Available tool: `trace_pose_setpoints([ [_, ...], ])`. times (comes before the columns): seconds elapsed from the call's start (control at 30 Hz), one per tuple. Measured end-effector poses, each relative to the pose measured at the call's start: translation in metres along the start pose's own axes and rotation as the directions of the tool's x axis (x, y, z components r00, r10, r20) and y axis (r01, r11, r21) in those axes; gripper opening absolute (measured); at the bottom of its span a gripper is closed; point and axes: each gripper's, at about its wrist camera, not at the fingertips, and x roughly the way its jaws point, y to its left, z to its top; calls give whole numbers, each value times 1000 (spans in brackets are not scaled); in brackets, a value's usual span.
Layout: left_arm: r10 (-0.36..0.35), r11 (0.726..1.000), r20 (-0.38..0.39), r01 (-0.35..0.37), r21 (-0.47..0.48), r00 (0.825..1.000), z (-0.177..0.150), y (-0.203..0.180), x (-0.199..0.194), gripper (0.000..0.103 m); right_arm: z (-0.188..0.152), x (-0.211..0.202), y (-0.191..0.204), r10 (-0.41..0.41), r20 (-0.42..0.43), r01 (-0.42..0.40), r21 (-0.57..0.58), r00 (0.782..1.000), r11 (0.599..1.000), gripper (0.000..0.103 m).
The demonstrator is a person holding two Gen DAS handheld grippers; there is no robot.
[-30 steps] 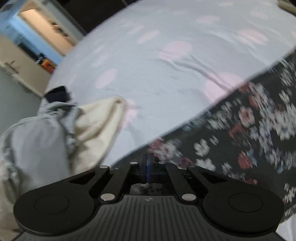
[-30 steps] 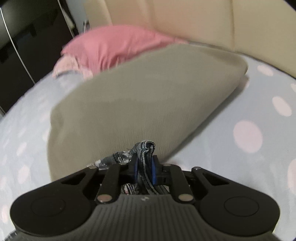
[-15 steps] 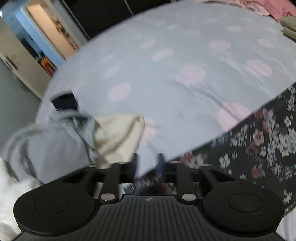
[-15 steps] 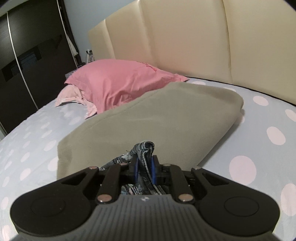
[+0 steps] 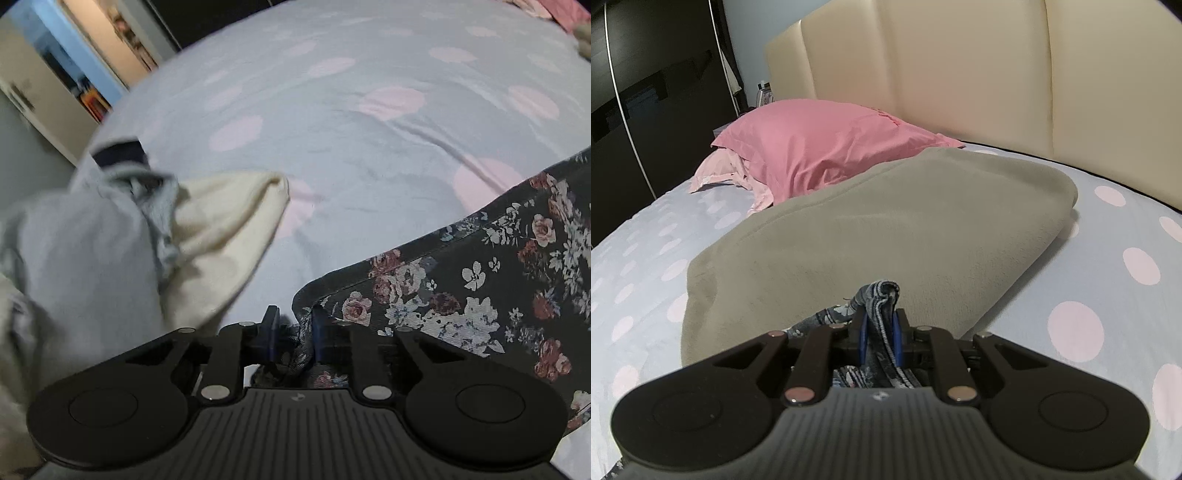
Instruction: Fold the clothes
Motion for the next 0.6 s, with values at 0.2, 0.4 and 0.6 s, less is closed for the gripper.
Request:
trace_pose_setpoints([
  [0.2,128,984,148,-106,-143,981,22,22,-34,16,5,-9,4,4,46,-5,13,999,1000,15],
  [0.4,199,976,130,-183,-122,971,47,24,-25,16,8,-7,15,38,70,-38,3,997,999,15],
  [0.6,163,981,78,-152,-123,984,45,20,-15,33,8,8,20,47,3,-47,19,999,999,22],
])
